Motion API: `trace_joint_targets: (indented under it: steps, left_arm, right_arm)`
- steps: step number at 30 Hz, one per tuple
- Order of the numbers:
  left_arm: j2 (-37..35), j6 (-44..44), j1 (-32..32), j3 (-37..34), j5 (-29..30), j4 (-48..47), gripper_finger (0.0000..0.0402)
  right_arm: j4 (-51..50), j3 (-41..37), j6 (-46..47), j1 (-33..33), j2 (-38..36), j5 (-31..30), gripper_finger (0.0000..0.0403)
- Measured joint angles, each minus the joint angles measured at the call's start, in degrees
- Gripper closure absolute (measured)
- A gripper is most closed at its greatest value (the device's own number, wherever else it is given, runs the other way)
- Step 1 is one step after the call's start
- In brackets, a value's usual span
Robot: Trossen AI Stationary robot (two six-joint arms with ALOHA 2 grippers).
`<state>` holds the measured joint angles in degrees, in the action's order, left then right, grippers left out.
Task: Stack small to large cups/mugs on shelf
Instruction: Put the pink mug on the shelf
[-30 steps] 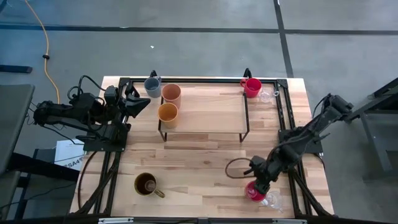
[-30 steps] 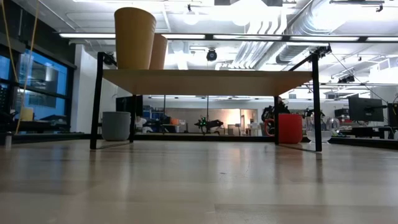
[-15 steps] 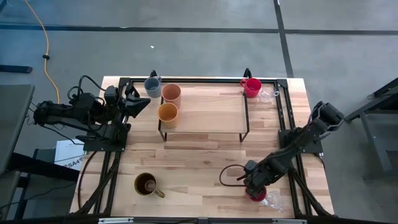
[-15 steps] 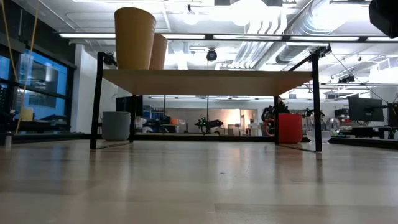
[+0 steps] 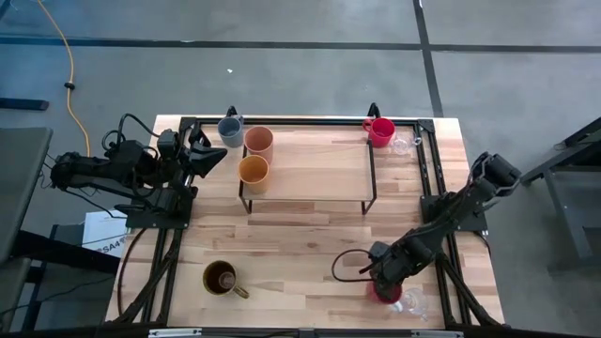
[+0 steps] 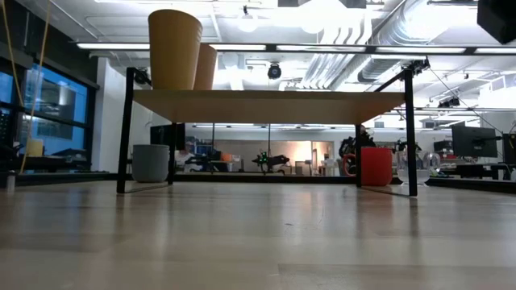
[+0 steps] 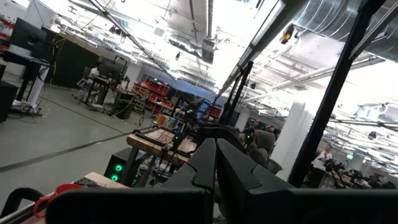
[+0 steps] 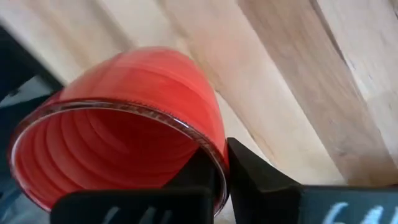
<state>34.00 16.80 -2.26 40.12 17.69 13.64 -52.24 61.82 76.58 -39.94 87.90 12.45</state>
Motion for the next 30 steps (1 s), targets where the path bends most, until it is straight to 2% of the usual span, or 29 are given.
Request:
trace_joint_targets:
  steps: [6,11,16,21,25,30]
  left_arm:
    - [0.0,0.0,0.0,0.0,0.0,0.0,0.0399]
    - [0.0,0.0,0.0,0.0,0.0,0.0,0.0399]
    - [0.0,0.0,0.0,0.0,0.0,0.0,0.0399]
    - [0.0,0.0,0.0,0.0,0.0,0.0,0.0399]
    - [0.0,0.0,0.0,0.0,0.0,0.0,0.0399]
    - [0.0,0.0,0.0,0.0,0.0,0.1,0.0399]
  right_arm:
    - [-4.2,3.6,-15.1,3.6,-7.6,-0.8,0.0399]
    - [-14.9,14.3,-32.3,12.2,-10.5,-4.7,0.0401]
    - [-20.3,29.8,-49.0,23.6,-7.0,-15.2,0.0402]
    - [-27.5,43.4,-61.3,34.2,-1.8,-21.1,0.0402]
    - [-33.2,48.8,-65.7,41.3,3.0,-21.5,0.0402]
    - [-36.1,49.9,-69.2,45.9,6.9,-21.3,0.0402]
